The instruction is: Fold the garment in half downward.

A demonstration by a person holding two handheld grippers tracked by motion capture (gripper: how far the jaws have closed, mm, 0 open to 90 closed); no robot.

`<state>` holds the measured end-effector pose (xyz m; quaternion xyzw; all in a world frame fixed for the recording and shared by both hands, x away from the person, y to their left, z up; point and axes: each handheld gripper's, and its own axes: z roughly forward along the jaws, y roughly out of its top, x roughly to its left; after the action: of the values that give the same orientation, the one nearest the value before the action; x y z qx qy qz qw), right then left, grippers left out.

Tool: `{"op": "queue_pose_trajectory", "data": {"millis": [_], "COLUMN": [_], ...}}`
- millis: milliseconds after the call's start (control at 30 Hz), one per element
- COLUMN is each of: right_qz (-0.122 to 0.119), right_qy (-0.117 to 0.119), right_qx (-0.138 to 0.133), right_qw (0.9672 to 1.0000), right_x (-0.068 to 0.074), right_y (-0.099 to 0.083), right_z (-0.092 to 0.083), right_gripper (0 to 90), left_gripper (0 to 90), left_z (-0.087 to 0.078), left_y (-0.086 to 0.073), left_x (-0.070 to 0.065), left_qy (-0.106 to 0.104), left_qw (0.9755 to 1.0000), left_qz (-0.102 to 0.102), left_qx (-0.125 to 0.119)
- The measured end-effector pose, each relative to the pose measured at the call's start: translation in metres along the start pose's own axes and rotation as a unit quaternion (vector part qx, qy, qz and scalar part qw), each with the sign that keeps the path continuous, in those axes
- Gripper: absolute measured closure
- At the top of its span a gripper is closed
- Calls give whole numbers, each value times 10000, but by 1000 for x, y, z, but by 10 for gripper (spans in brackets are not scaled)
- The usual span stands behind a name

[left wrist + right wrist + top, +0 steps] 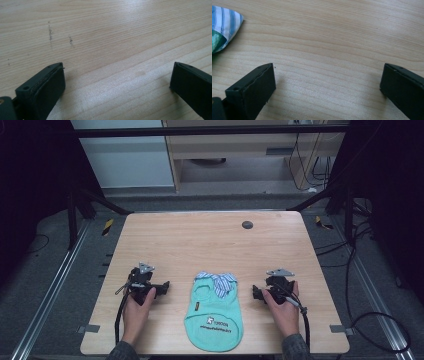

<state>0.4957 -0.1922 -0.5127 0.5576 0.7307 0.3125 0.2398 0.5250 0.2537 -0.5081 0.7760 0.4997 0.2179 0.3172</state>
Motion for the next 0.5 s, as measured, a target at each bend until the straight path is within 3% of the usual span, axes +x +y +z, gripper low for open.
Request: {"op": "queue_pose_trajectory", "data": {"millis": [333,500], "right_qz": [-113,-222], "right_qy": [108,222], "right_qx": [-11,-65], "right_qw": [9999,9995], "right_x": [2,3], "right_y": [-2,-2], "right_z": [-2,-3], "right_gripper": [8,57], "left_gripper": [0,0], "left_z": [-2,-2], "left_y": [-2,-2], "left_x": [-4,-5], "left_qy": [92,94], "left_qw": [9999,9999], "left_qz": [-97,-96], "left_qx": [12,10]}}
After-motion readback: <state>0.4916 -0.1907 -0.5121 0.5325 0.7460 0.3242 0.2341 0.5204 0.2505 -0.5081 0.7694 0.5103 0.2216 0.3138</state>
